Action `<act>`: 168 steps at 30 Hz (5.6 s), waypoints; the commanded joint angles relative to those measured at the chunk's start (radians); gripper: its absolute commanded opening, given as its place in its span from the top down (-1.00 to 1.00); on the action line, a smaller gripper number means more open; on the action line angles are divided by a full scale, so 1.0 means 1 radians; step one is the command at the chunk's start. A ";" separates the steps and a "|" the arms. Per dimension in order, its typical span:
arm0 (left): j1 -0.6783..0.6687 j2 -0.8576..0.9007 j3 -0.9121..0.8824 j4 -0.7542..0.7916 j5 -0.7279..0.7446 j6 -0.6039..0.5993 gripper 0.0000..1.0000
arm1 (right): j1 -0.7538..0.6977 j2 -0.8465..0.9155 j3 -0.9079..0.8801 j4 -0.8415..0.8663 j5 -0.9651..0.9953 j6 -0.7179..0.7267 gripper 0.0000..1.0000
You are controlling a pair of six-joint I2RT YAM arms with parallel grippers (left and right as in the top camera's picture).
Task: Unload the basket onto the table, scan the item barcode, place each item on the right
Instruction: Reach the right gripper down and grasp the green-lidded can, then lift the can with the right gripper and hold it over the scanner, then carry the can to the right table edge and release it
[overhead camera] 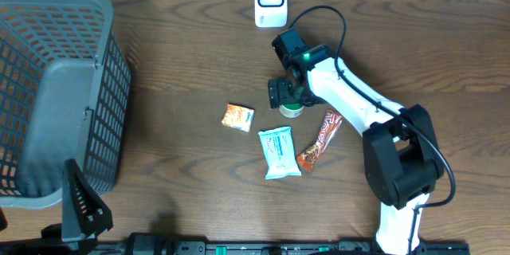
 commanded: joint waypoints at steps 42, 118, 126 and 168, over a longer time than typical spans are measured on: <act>0.004 -0.262 -0.129 0.092 0.042 -0.004 -0.96 | -0.060 0.098 0.358 -0.655 -0.299 -0.076 0.12; 0.004 -0.264 -0.239 -0.790 0.039 -0.005 -0.96 | -0.151 0.087 0.530 0.374 0.147 -0.383 -0.20; 0.004 -0.264 -0.239 -0.790 0.039 -0.005 -0.96 | -0.504 -0.069 0.530 -0.218 0.203 -0.257 -0.10; 0.004 -0.264 -0.241 -0.743 0.020 -0.005 -0.96 | -1.332 0.112 0.532 -0.227 -0.104 -0.156 -0.99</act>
